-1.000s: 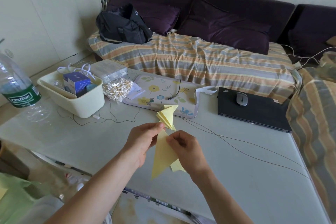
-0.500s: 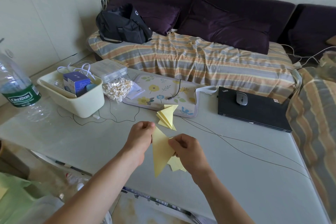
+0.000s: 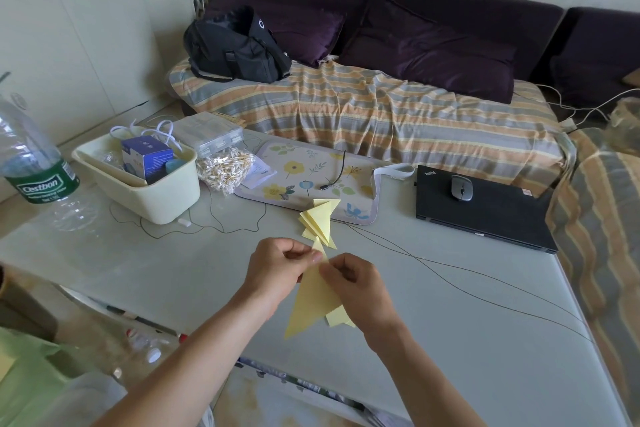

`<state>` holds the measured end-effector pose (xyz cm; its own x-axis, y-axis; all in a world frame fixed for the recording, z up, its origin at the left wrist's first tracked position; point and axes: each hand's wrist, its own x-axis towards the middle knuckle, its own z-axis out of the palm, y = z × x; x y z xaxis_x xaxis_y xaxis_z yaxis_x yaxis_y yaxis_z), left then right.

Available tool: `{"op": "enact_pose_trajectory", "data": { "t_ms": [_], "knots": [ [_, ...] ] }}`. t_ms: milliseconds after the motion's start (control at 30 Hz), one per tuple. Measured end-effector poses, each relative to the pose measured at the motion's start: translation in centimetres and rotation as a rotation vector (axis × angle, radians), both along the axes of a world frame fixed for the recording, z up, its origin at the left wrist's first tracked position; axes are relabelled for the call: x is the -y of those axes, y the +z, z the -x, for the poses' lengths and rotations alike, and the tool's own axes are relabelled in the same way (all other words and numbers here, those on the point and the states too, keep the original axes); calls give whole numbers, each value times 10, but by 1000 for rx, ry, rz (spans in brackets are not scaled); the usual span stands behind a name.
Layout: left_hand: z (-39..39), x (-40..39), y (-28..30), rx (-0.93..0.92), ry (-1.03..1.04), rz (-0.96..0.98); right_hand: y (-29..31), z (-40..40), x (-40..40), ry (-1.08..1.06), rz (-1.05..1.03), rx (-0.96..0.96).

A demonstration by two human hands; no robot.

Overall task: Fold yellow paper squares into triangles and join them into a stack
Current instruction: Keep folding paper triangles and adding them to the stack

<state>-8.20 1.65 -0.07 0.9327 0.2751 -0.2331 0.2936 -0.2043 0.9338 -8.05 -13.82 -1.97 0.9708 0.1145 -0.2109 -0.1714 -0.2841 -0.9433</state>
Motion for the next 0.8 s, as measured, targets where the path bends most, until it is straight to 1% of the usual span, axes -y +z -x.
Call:
{"op": "enact_pose_trajectory", "data": {
  "t_ms": [100, 200, 400, 567, 667, 800],
  "knots": [
    [2, 2, 2, -15, -31, 38, 1, -2, 1, -48, 32, 25],
    [1, 2, -1, -49, -52, 28, 1, -4, 3, -77, 21, 14],
    [2, 2, 0, -8, -115, -242, 3, -2, 2, -47, -63, -22],
    [1, 2, -5, -102, -245, -293, -1, -5, 3, -103, -33, 12],
    [2, 1, -6, -158, -282, -382, -2, -7, 5, -149, -40, 38],
    [4, 0, -3, -115, -278, -479, -4, -10, 6, -151, -45, 20]
  ]
}}
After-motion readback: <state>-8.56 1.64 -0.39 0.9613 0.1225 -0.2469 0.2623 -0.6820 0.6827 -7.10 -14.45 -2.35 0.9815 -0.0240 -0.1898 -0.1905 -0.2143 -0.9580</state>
